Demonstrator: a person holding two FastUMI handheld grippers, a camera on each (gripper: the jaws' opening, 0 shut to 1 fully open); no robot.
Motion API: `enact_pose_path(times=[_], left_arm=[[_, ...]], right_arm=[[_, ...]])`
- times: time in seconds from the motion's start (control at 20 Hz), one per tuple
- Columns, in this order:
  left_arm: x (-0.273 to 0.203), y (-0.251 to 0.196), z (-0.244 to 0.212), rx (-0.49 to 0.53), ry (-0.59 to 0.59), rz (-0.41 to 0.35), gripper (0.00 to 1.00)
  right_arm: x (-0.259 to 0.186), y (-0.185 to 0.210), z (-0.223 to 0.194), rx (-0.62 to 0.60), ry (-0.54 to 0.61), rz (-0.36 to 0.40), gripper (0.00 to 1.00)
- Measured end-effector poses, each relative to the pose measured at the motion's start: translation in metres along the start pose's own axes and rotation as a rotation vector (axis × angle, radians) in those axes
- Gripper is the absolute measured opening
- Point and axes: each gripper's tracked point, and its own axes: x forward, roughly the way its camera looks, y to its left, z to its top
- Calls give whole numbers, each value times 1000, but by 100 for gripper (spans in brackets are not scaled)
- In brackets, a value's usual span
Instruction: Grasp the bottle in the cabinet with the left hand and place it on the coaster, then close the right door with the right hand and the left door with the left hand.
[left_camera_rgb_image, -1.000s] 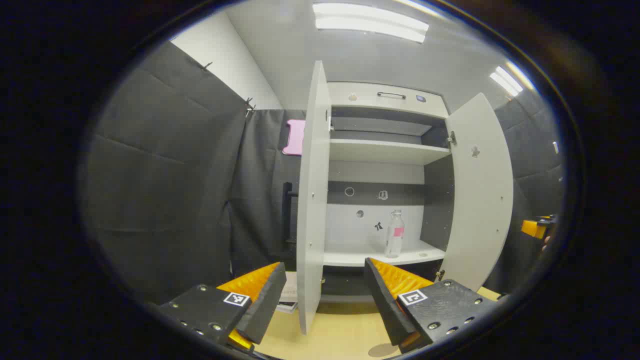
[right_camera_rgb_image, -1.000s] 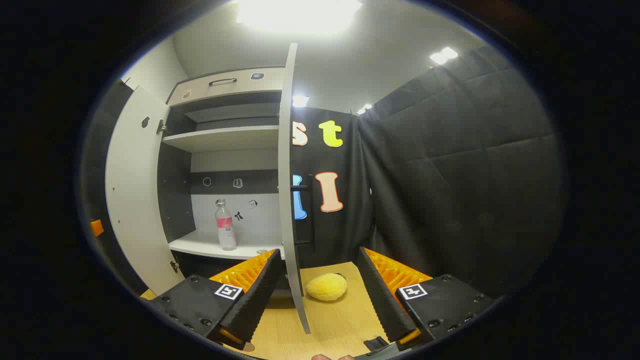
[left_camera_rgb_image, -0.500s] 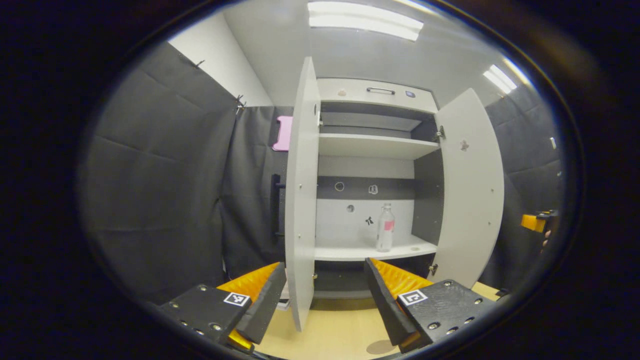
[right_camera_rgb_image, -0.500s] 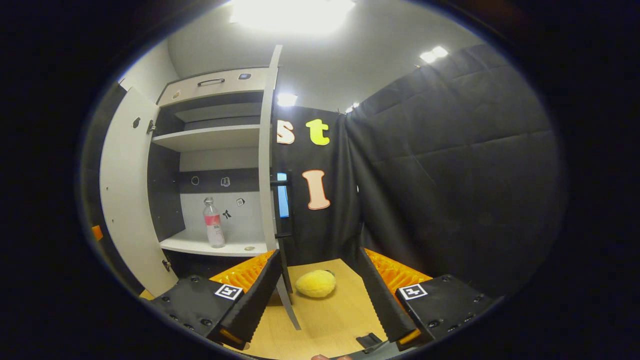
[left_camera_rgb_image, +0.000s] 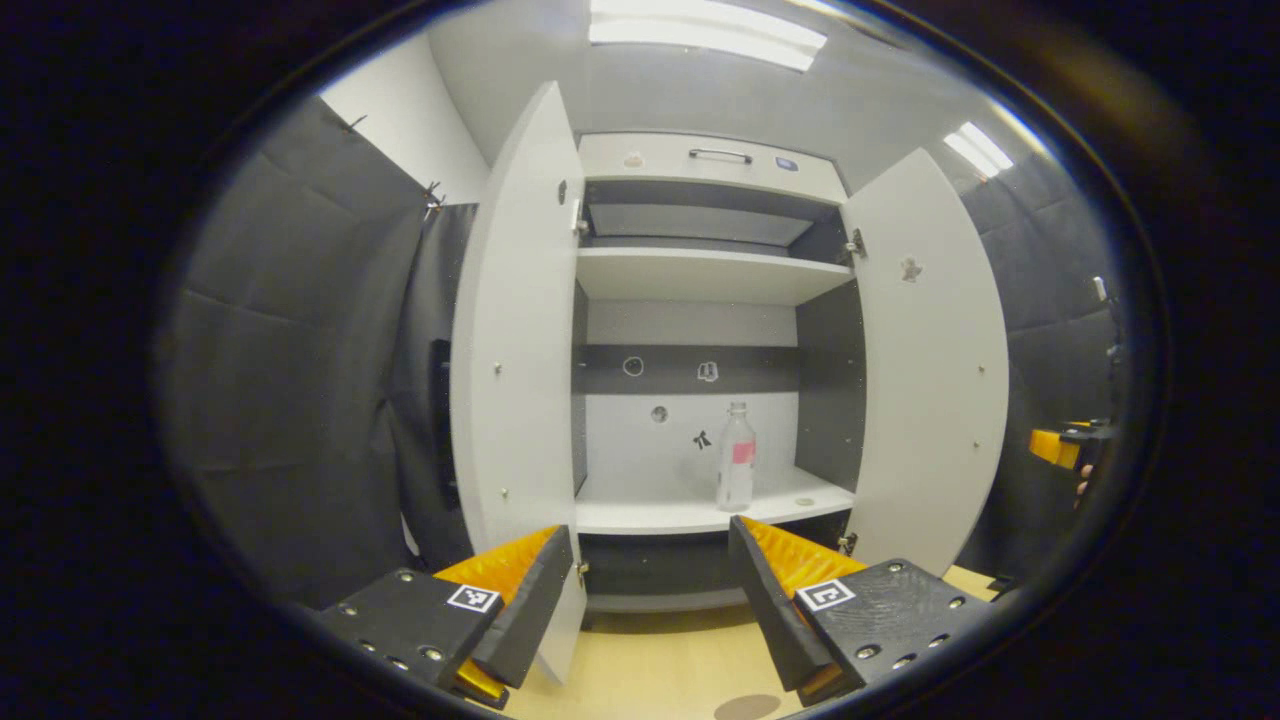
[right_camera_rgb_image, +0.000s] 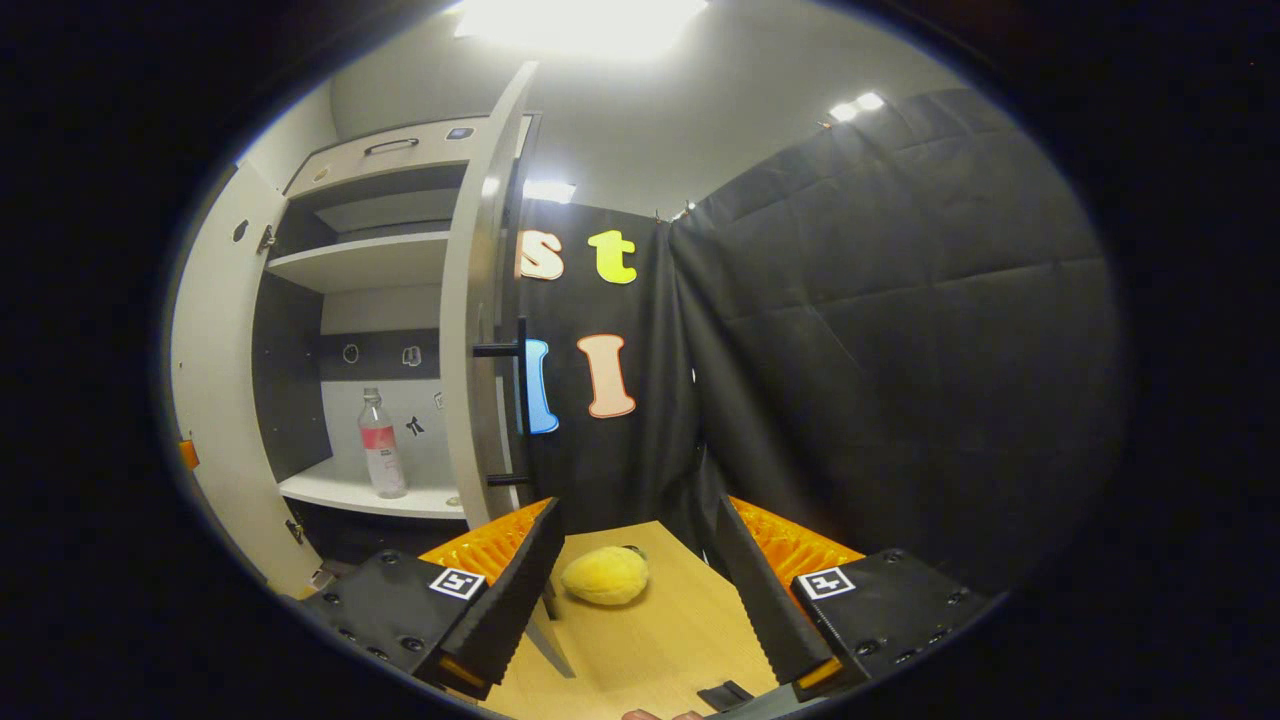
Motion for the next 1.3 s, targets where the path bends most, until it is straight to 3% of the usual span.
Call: enact_pose_path(times=[0.15, 0.6, 1.1, 1.3], left_arm=[[35, -17, 8, 11, -21, -13, 92], [163, -73, 23, -7, -33, -146, 92], [287, -114, -3, -41, 51, -181, 92], [324, -122, -15, -38, 70, -162, 92]], right_arm=[[23, -11, -4, 7, 6, -33, 96], [73, -47, -13, 49, 13, -117, 98], [100, -100, -37, 48, 60, -223, 96], [112, -102, -39, 53, 48, -186, 98]])
